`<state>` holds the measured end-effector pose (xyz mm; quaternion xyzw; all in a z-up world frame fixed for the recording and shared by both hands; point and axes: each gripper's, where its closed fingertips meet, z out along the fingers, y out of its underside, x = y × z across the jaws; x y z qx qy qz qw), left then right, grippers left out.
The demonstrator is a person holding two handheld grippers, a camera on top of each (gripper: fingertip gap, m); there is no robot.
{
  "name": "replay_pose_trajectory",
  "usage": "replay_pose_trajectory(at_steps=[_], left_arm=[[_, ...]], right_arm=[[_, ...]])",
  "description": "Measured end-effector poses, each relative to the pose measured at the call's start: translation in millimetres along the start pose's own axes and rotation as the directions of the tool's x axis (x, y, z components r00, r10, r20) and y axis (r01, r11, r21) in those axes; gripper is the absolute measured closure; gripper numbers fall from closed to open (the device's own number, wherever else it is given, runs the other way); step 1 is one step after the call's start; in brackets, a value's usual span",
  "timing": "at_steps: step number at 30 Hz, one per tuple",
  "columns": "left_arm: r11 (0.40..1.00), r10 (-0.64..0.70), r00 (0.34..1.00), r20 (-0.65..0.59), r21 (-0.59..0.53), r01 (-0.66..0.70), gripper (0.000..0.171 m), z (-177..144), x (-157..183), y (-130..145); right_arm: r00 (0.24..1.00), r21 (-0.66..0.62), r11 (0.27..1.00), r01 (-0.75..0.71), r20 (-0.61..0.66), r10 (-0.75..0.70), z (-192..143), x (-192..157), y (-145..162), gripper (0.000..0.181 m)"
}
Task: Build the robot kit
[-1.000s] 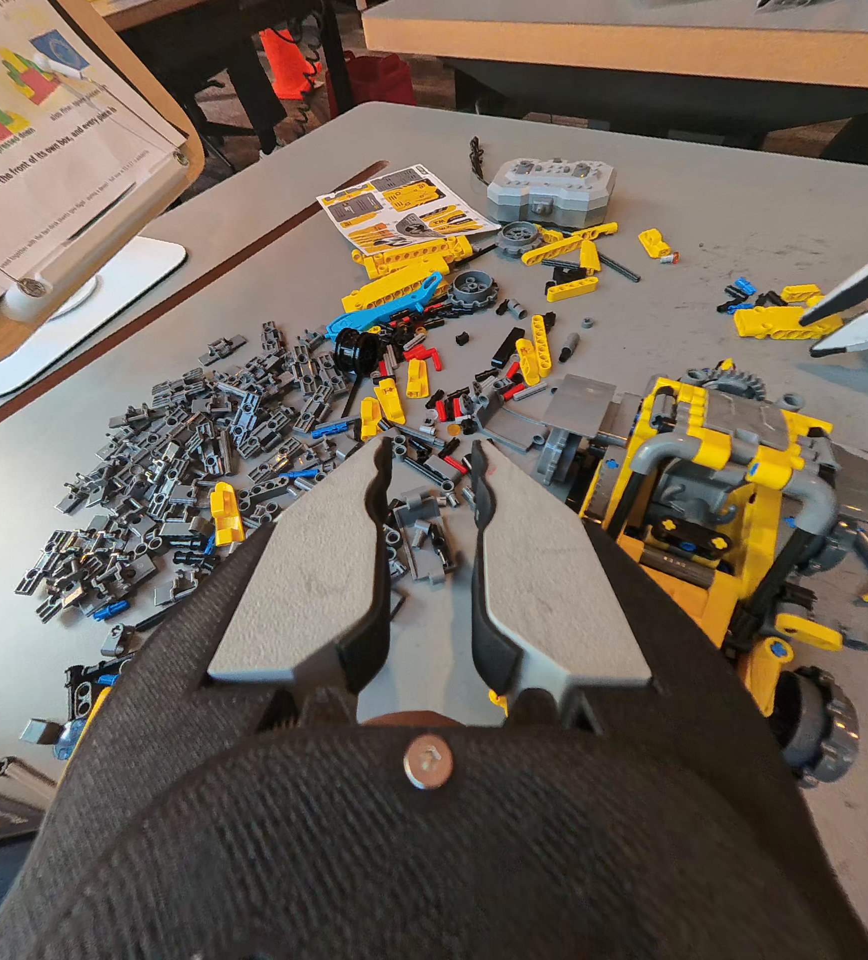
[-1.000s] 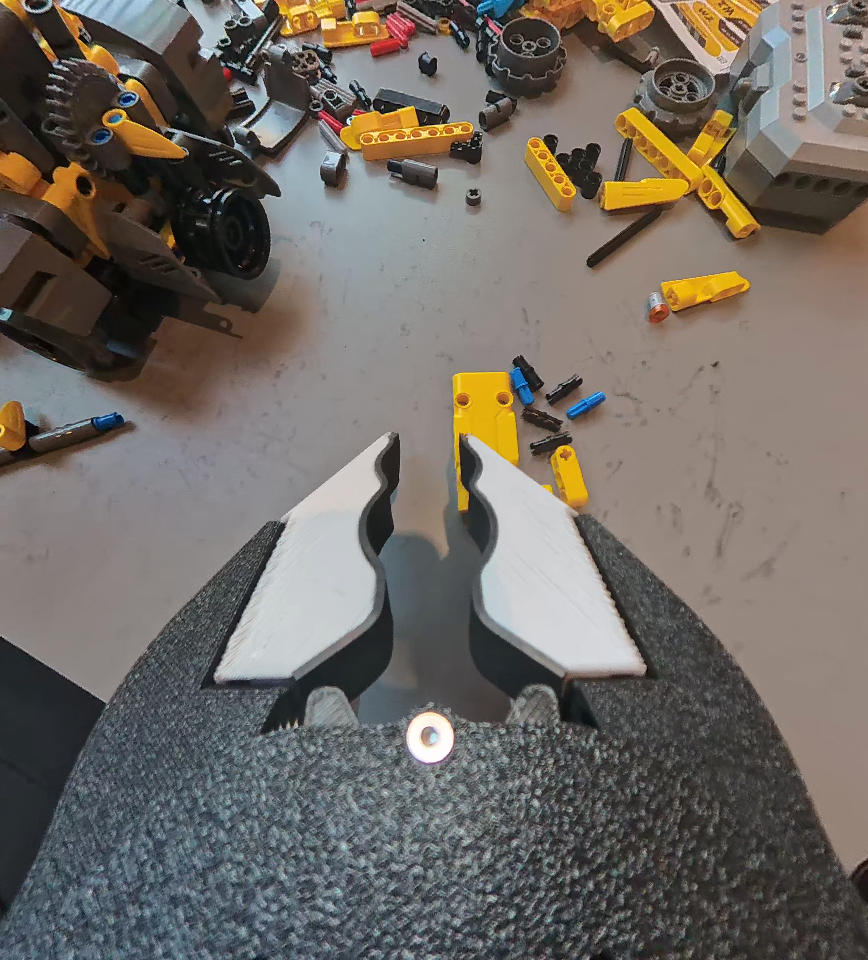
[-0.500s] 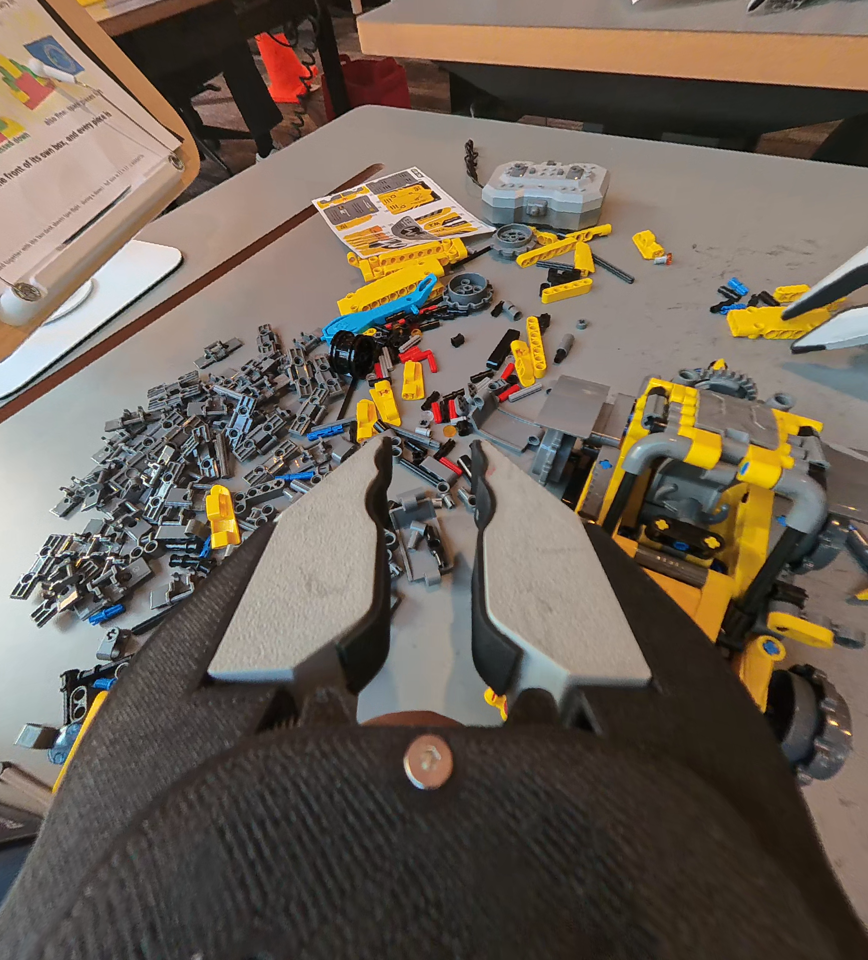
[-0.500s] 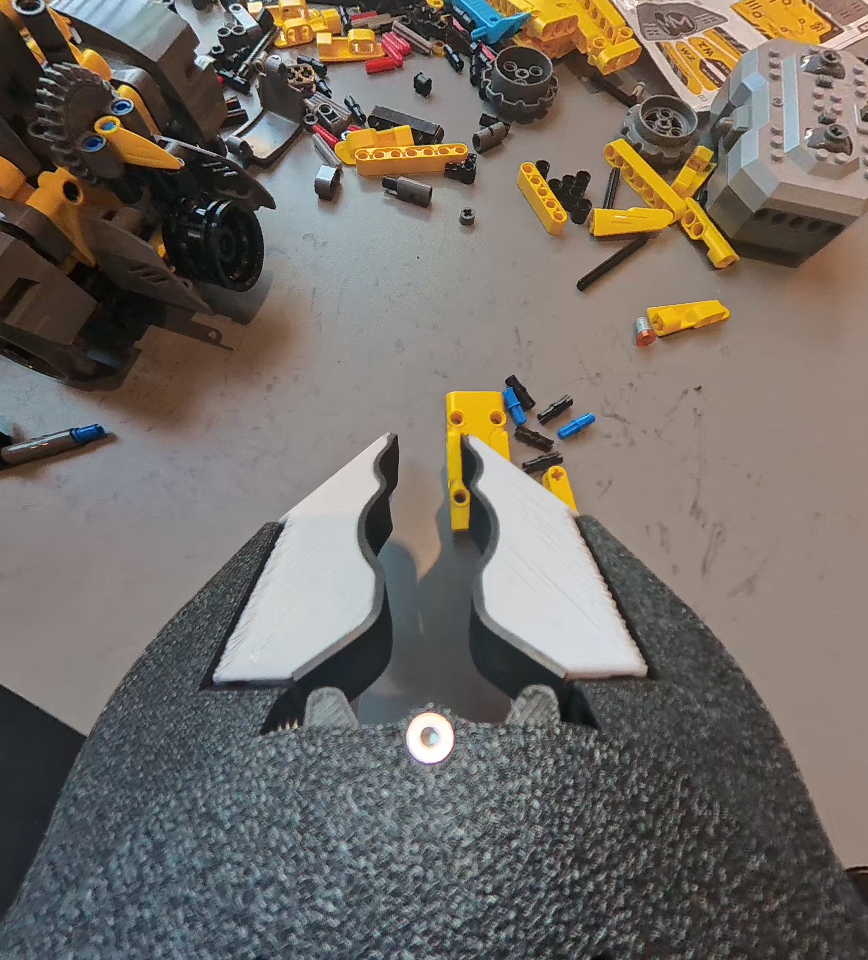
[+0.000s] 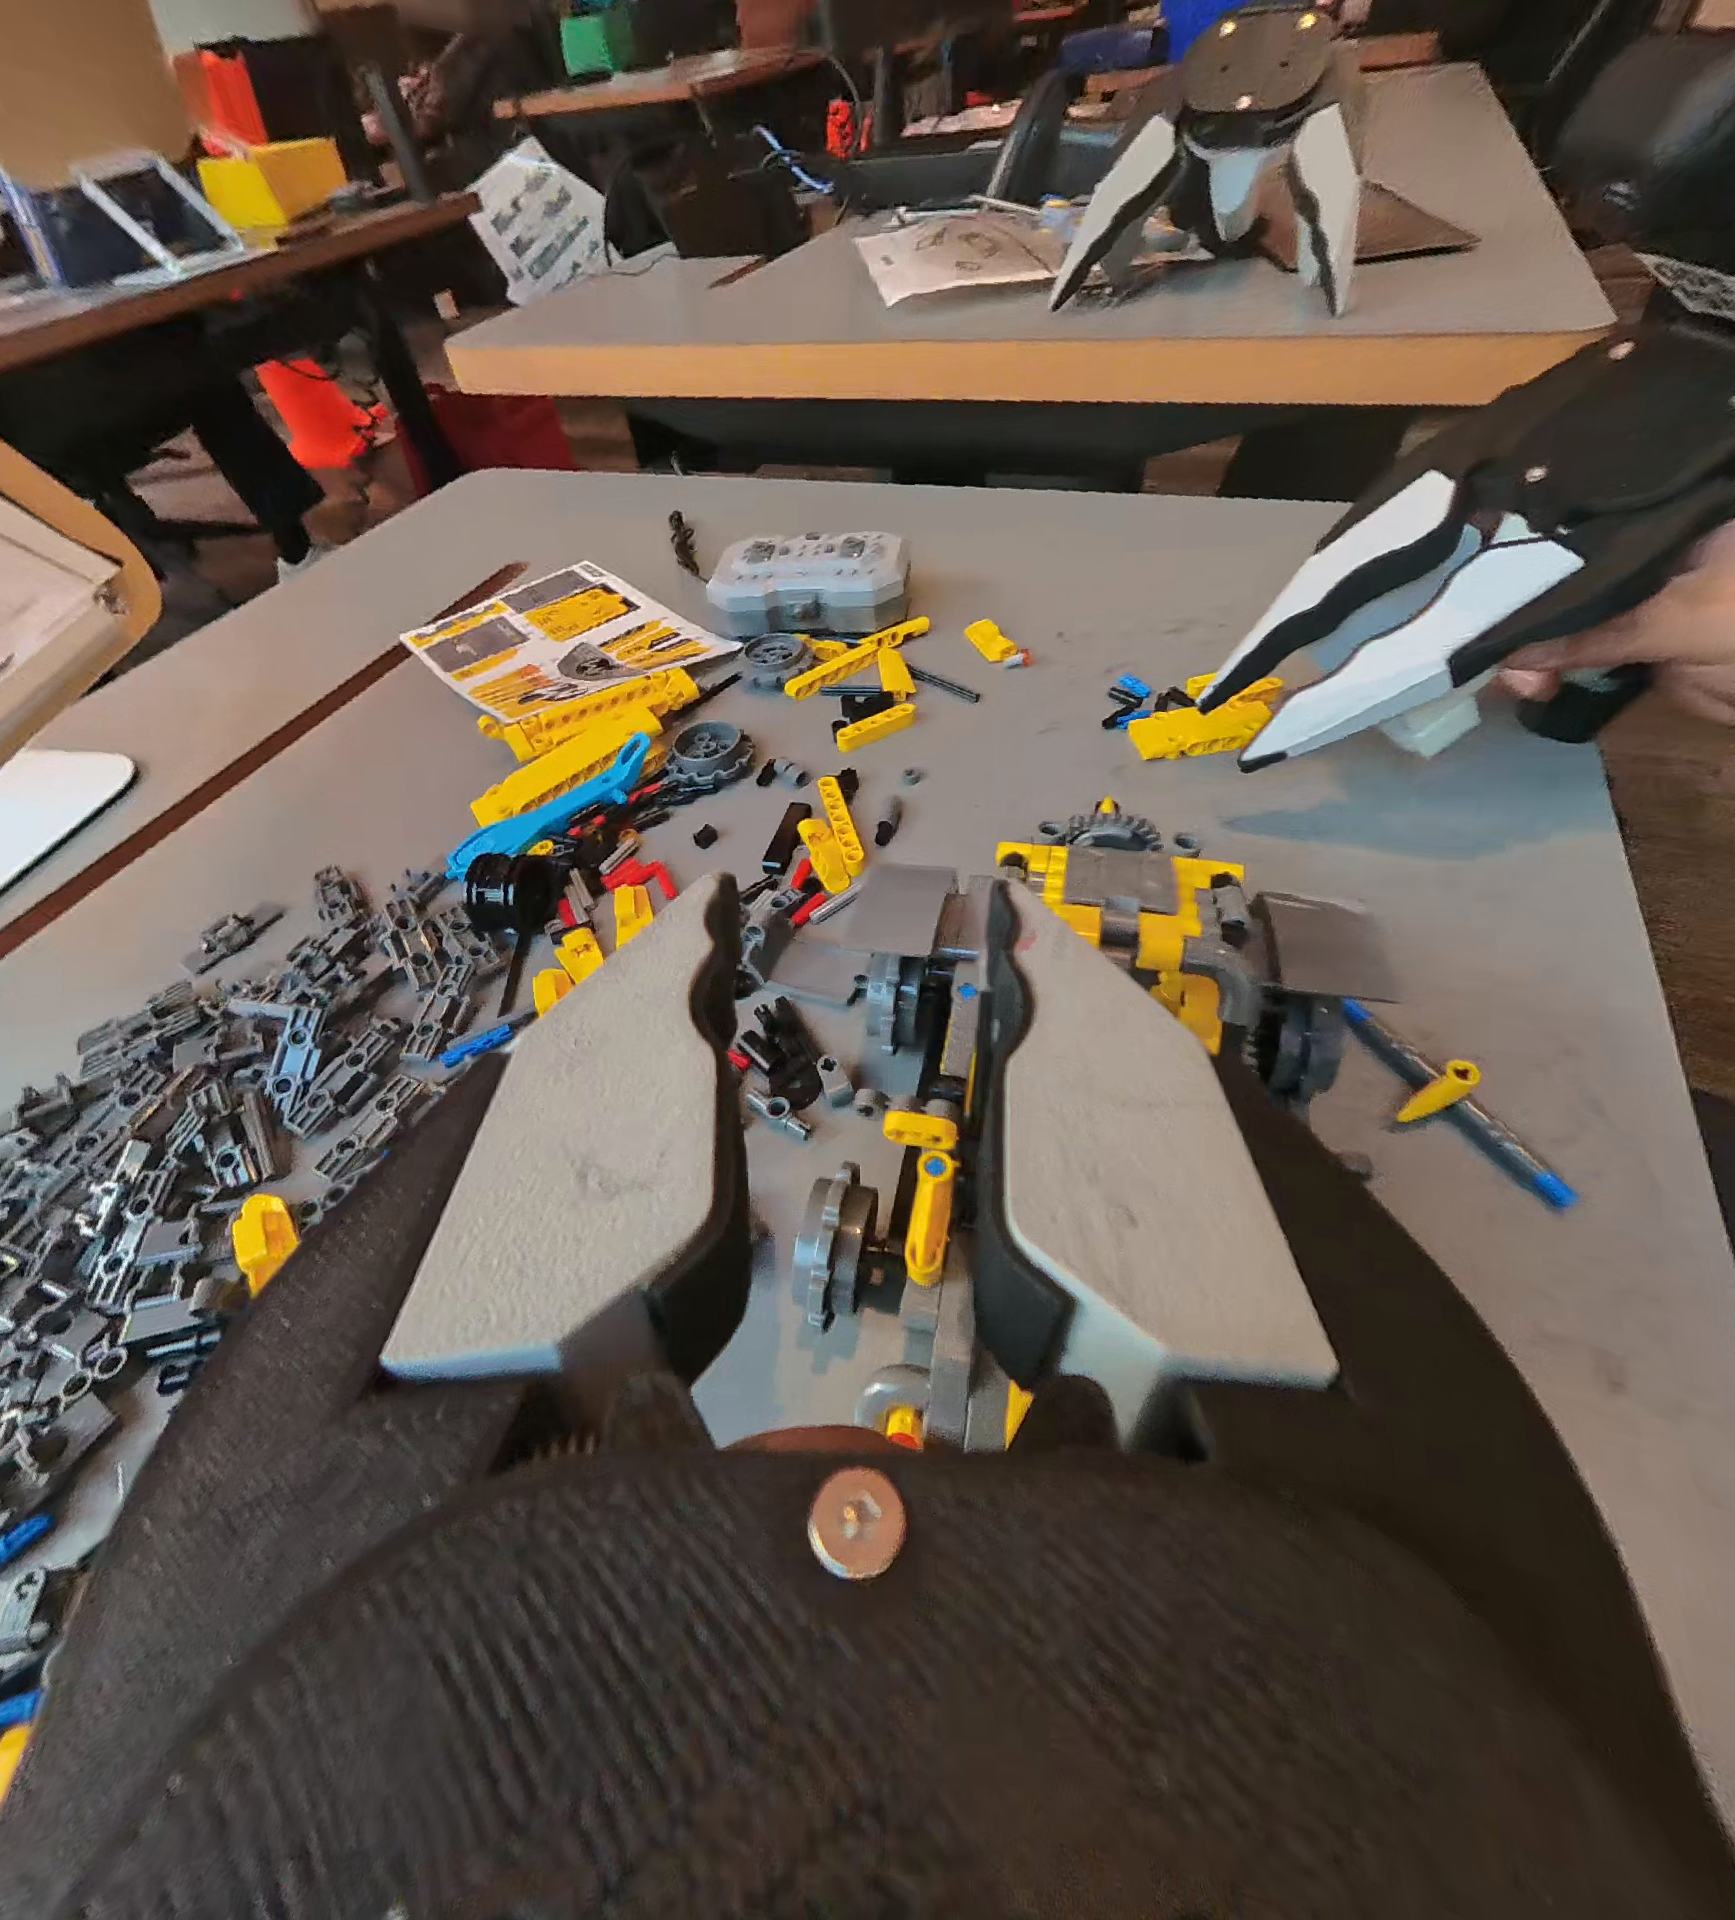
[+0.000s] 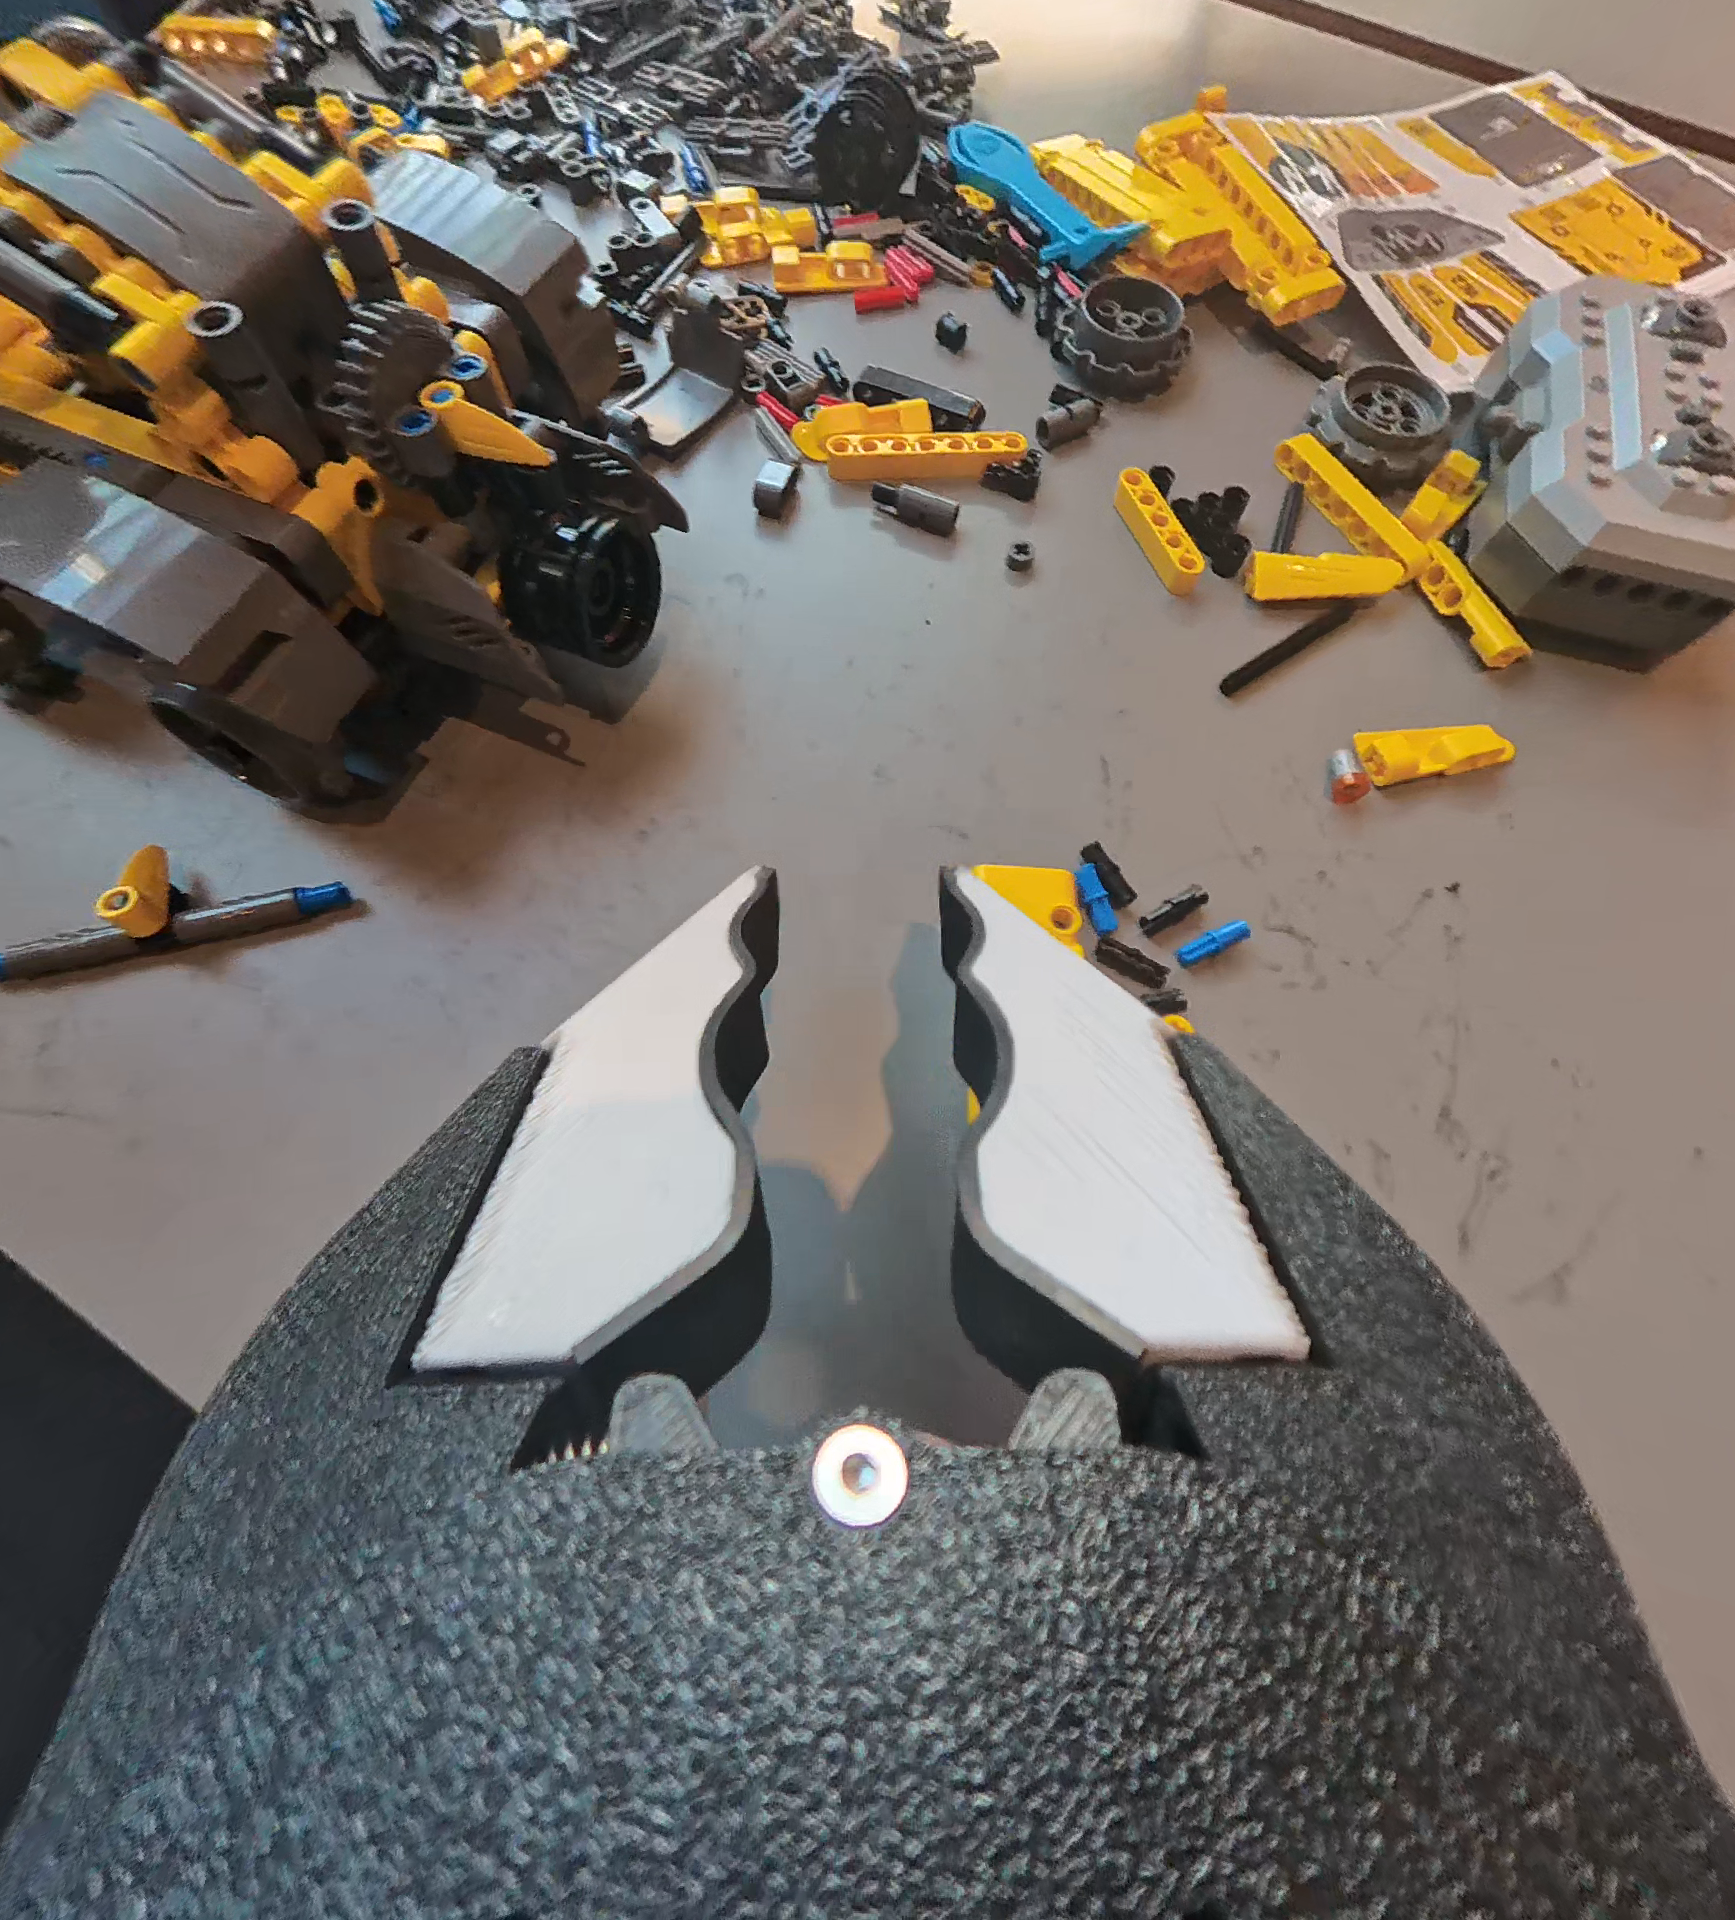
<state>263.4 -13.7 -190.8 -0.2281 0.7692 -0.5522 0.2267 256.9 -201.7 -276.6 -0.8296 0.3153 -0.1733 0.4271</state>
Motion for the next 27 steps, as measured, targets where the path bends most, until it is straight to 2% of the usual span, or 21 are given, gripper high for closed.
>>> replay_pose_trajectory(at_steps=[2, 8, 12, 17, 20, 23, 27], left_arm=[[1.0, -0.002, 0.998, -0.065, 0.007, 0.003, 0.124, -1, 9, -1], [0.999, -0.015, 0.982, -0.186, 0.04, 0.022, 0.134, -5, 23, -3], [0.997, 0.022, 0.937, -0.35, 0.076, 0.005, 0.141, -16, 51, -11], [0.987, 0.097, 0.891, -0.444, 0.161, -0.028, 0.141, -34, 71, -23], [0.983, 0.077, 0.864, -0.498, 0.183, 0.018, 0.14, -47, 78, -31], [0.968, 0.036, 0.8, -0.598, 0.221, 0.122, 0.141, -80, 100, -57], [0.921, 0.123, 0.783, -0.609, 0.364, 0.139, 0.151, -143, 143, -115]], right_arm=[[0.999, 0.022, 0.999, 0.03, 0.016, -0.03, -3, -8, -4, 0.152], [0.995, 0.045, 0.996, 0.083, 0.044, -0.085, -6, -14, -8, 0.152], [0.994, 0.083, 0.994, 0.073, 0.072, -0.079, -5, -12, -11, 0.152], [0.991, 0.101, 0.991, 0.085, 0.091, -0.095, -2, -12, -15, 0.154], [0.988, 0.115, 0.989, 0.09, 0.113, -0.103, 2, -15, -19, 0.155], [0.983, 0.129, 0.986, 0.105, 0.138, -0.123, 6, -21, -24, 0.156], [0.973, 0.122, 0.978, 0.167, 0.142, -0.183, 12, -29, -24, 0.159]])
